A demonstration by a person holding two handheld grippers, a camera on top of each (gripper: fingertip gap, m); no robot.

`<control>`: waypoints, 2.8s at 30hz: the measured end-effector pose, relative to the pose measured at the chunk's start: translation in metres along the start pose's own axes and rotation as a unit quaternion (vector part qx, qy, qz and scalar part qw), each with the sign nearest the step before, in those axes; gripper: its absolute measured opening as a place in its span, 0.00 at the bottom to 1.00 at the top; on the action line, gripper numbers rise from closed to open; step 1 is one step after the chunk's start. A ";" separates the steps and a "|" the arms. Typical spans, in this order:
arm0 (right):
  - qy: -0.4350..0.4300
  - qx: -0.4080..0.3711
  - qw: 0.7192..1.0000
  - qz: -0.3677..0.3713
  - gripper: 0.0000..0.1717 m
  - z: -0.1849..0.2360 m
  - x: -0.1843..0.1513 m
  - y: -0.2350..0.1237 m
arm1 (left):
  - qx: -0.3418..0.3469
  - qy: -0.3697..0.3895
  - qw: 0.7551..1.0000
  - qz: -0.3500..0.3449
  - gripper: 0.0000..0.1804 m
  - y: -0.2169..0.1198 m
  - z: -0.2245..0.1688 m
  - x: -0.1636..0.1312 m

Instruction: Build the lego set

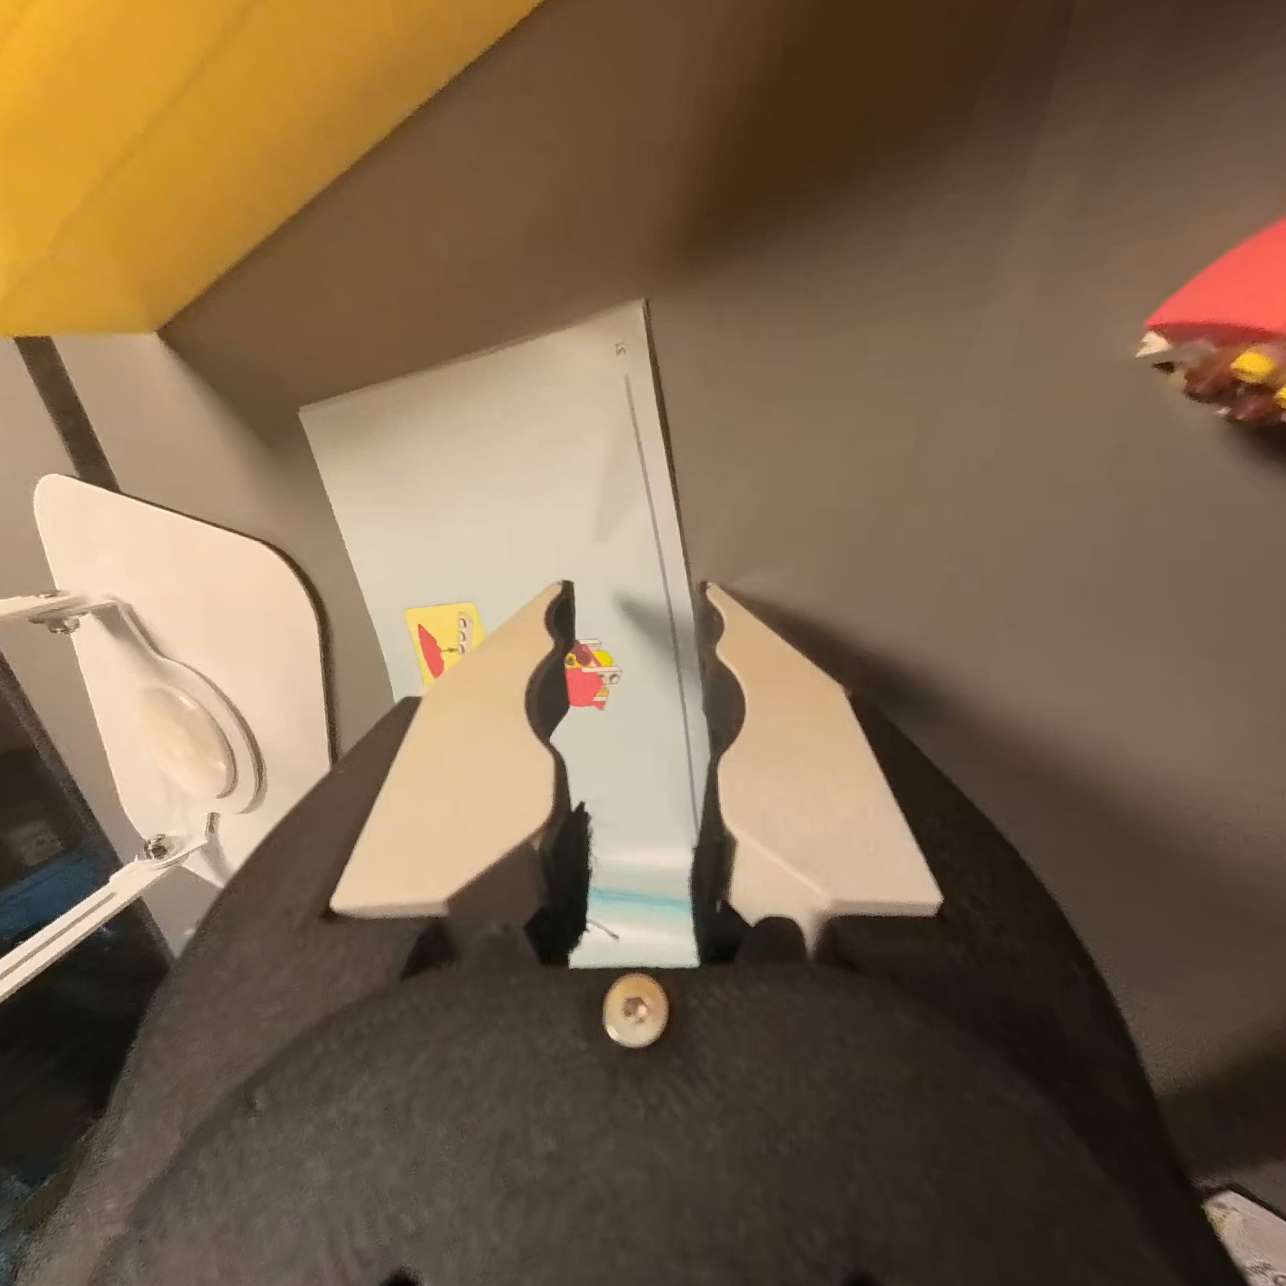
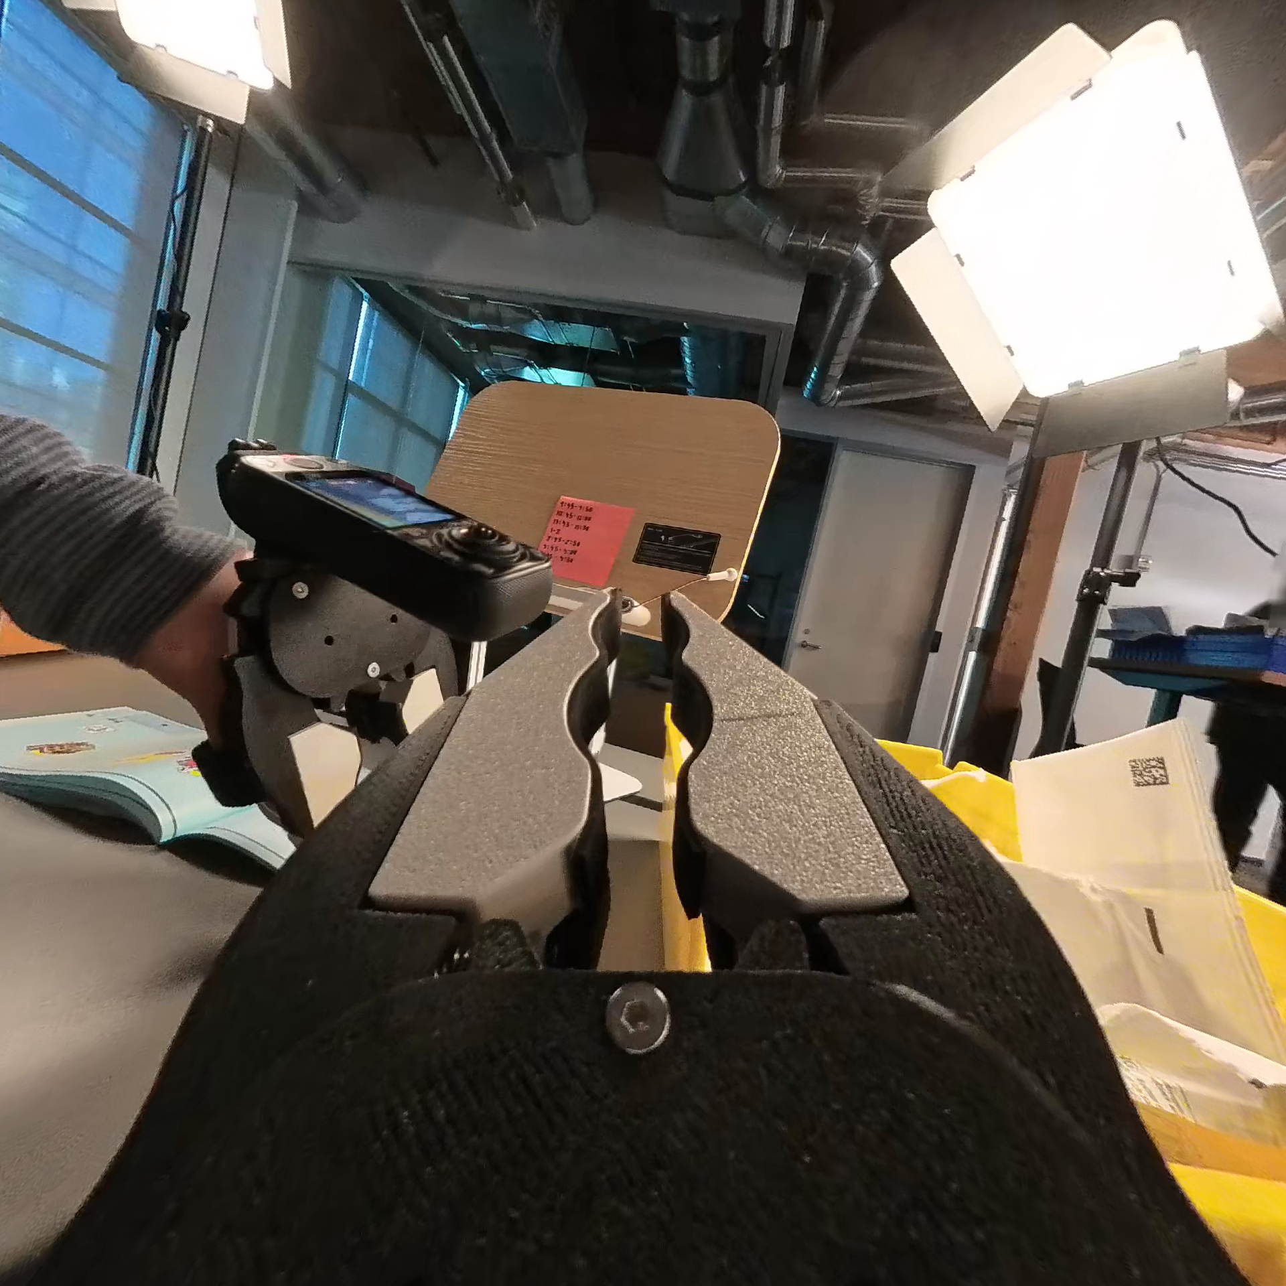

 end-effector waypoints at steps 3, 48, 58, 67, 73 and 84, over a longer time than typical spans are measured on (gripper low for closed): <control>0.002 0.001 1.000 0.000 0.05 0.000 0.000 0.000 | 0.004 -0.029 1.000 0.001 0.17 -0.001 0.005 -0.002; 0.007 0.017 1.000 0.012 0.05 0.004 -0.005 0.003 | -0.003 -0.140 0.990 0.004 0.31 0.001 0.029 -0.033; 0.008 0.018 1.000 0.013 0.05 0.004 -0.005 0.003 | -0.031 -0.211 0.977 -0.027 0.14 -0.004 0.025 -0.040; 0.006 0.018 1.000 0.013 0.04 0.004 -0.005 0.003 | -0.078 -0.267 0.959 -0.050 0.02 -0.006 0.031 -0.042; 0.006 0.019 1.000 0.014 0.04 0.005 -0.005 0.003 | -0.041 -0.283 0.955 -0.082 0.00 -0.007 0.039 -0.043; 0.005 0.019 1.000 0.015 0.04 0.005 -0.005 0.004 | -0.012 -0.178 0.980 -0.087 0.27 0.009 0.028 -0.010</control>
Point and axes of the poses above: each gripper's, where its closed fingertips meet, y out along the fingers, x out of its top, z = x × y across the jaws, the point moved 10 cm from there along -y, back along the fingers, and after that the axes turned 6 degrees about -y, right-handed, at the moved point
